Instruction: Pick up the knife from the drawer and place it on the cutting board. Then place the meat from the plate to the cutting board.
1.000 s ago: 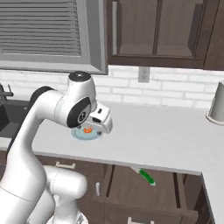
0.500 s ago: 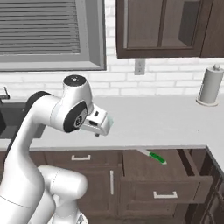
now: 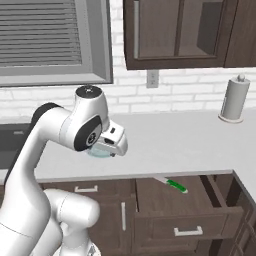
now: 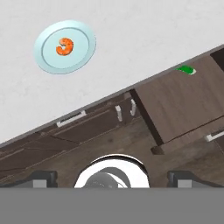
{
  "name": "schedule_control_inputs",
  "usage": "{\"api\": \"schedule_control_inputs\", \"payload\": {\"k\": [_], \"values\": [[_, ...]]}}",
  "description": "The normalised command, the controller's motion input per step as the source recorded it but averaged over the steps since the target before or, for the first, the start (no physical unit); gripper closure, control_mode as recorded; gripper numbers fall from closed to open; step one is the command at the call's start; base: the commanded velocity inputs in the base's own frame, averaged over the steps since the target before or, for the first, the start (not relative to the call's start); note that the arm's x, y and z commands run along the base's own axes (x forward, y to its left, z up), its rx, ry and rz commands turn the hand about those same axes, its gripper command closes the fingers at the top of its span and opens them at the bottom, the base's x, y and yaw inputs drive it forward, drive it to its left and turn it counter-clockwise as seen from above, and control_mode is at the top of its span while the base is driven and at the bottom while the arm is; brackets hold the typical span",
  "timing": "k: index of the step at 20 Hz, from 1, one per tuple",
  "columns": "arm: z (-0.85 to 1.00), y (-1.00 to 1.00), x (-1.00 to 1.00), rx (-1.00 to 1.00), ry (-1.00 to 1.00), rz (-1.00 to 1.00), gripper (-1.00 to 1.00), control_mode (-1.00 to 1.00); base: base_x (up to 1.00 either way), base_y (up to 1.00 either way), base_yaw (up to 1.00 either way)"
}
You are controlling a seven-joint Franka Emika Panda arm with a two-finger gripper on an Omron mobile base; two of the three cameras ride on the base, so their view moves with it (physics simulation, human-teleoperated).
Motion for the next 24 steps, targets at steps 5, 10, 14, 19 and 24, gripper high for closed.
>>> {"api": "schedule_control_inputs", "payload": {"k": [5,10,14,19,24], "values": [[-0.10,-0.26,0.02,0.04,0.00,0.00,-1.00,-1.00,0.25,-0.15,0.00],[-0.73,-0.88,0.06,0.04,0.03,0.00,-1.00,-1.00,0.00,0.00,0.00],[-1.00,-0.84,0.00,-0.02,0.07,0.00,-1.00,-1.00,0.00,0.00,0.00],[-0.99,-0.66,-0.03,-0.02,0.13,0.00,-1.00,-1.00,0.00,0.00,0.00],[-0.60,-0.44,0.18,0.00,0.08,0.03,-1.00,-1.00,0.00,0.00,0.00]]}}
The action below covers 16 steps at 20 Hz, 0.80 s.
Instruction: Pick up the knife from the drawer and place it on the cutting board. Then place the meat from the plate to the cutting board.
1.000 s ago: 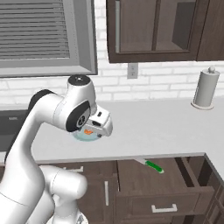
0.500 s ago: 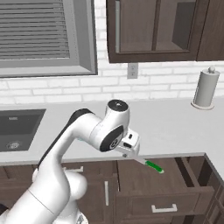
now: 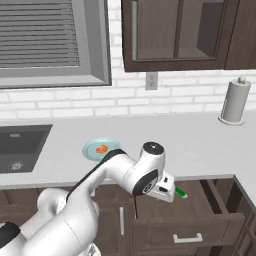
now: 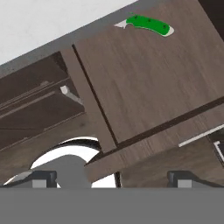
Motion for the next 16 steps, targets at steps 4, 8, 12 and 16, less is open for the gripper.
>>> {"api": "schedule_control_inputs", "payload": {"k": [4,8,12,16], "values": [[-0.37,-0.45,0.36,0.00,0.04,0.07,-1.00,-1.00,0.00,0.00,0.00],[-0.40,-0.45,0.39,0.01,0.03,0.08,-1.00,-1.00,0.00,0.00,0.00],[-0.47,-0.35,0.43,0.02,0.11,0.08,-1.00,-1.00,0.00,0.00,0.00],[-0.53,-0.11,0.35,0.00,0.13,0.08,-1.00,-1.00,0.00,0.00,0.00]]}}
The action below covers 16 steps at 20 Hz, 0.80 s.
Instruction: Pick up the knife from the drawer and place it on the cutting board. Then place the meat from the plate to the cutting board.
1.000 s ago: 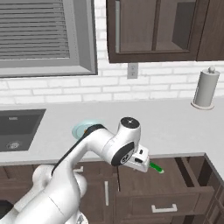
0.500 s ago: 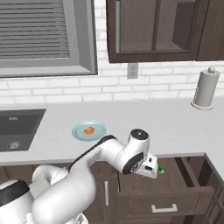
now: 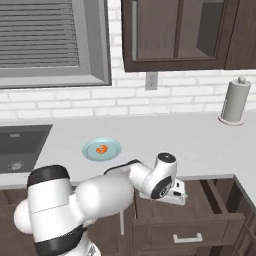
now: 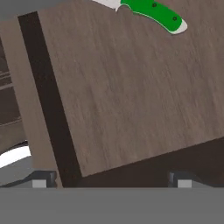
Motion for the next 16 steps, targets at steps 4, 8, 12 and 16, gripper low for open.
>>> {"api": "schedule_control_inputs", "payload": {"k": [4,8,12,16], "values": [[-0.57,-0.21,0.25,0.02,0.09,0.06,-1.00,-1.00,0.00,0.00,0.00],[-0.54,-0.36,0.02,0.07,0.01,0.03,-1.00,-1.00,0.00,0.00,0.00],[-0.43,-0.32,0.00,0.09,0.00,0.01,-1.00,-1.00,0.00,0.00,0.00],[-0.28,-0.19,-0.10,0.03,0.04,0.01,-1.00,-1.00,0.00,0.00,0.00]]}}
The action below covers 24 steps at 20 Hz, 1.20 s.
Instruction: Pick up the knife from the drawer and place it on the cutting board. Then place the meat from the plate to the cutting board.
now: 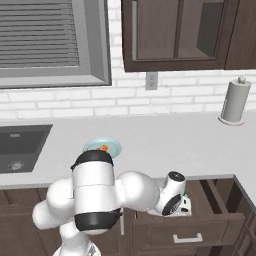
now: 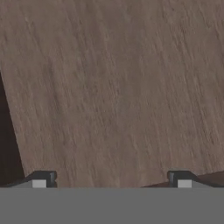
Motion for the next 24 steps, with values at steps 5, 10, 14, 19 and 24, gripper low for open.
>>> {"api": "schedule_control_inputs", "payload": {"k": [5,10,14,19,24], "values": [[-0.05,-0.14,-0.61,0.00,0.17,0.00,-1.00,-1.00,0.00,0.00,0.00],[-0.08,-0.23,-0.91,0.00,0.13,0.00,-1.00,-1.00,0.00,0.00,0.00],[-0.15,-0.42,-1.00,0.02,0.14,0.00,-1.00,-1.00,0.00,0.00,0.00],[0.00,-0.57,-1.00,0.06,0.07,0.00,-1.00,-1.00,0.00,0.00,0.00],[0.54,-0.09,0.02,0.01,0.00,0.06,-1.00,-1.00,0.00,0.00,0.00]]}}
